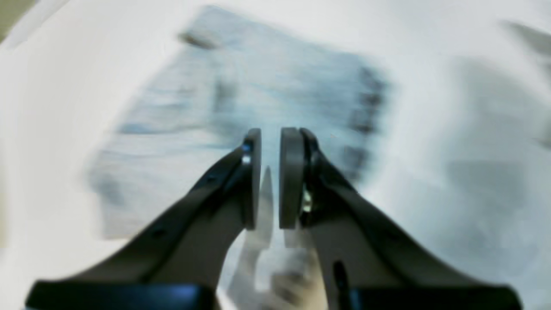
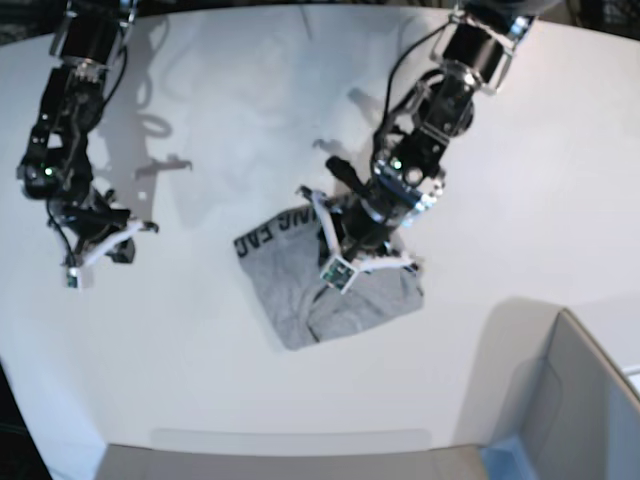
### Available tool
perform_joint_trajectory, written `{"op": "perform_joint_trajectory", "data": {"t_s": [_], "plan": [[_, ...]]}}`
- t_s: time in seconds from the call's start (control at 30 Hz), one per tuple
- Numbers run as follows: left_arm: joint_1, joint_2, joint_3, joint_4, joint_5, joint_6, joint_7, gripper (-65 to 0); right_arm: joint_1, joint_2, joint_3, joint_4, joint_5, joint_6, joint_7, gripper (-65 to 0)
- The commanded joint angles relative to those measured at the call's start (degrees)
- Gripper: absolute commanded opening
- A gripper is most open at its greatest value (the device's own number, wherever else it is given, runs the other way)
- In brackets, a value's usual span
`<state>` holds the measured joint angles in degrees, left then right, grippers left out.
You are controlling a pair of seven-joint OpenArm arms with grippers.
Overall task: Layout the t-shirt on the table in an organized manner, then fold the t-shirt properly
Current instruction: 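Drag the folded shirt with the left gripper away from the right gripper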
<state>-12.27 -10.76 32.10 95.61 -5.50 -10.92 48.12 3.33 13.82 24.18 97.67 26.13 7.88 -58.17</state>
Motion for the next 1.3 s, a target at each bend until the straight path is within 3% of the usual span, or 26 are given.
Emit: {"op": "perform_joint_trajectory", "data": {"t_s": [0.0,0.23,0.43,0.8,1.0,1.27], "plan": [[-1.2,1.1,0.3,-1.0,-0.1,-0.1,-1.0,-57.2,1.1,0.8,0.1,1.4,0.5,0.3,0.2,-65.0],[-2.1,1.4,0.0,-4.0,-0.1,-0.1,-1.0,-57.2,-0.8,0.9,0.2,4.2,0.5,0.3,-0.4,-65.0],[-1.6,1.0,0.4,-13.5,-0.1,-0.1,-1.5,-57.3,-0.9,1.1,0.3,4.2,0.5,0.3,-0.7,-65.0],[3.3,-11.5,0.1,-14.8,-0.1,-0.1,-1.7,-57.5,-0.7,0.6,0.1,4.2,0.5,0.3,-0.7,-65.0],[8.0,-17.7,0.0,-14.8,-0.1,-0.1,-7.5,-57.5,-0.8,-0.4,0.1,4.2,0.5,0.3,-0.7,-65.0],[8.4,-25.4,0.0,-15.1,-0.1,-0.1,-8.0,-57.5,-1.8,-0.8,0.1,4.3,0.5,0.3,-0.8,-65.0]]}}
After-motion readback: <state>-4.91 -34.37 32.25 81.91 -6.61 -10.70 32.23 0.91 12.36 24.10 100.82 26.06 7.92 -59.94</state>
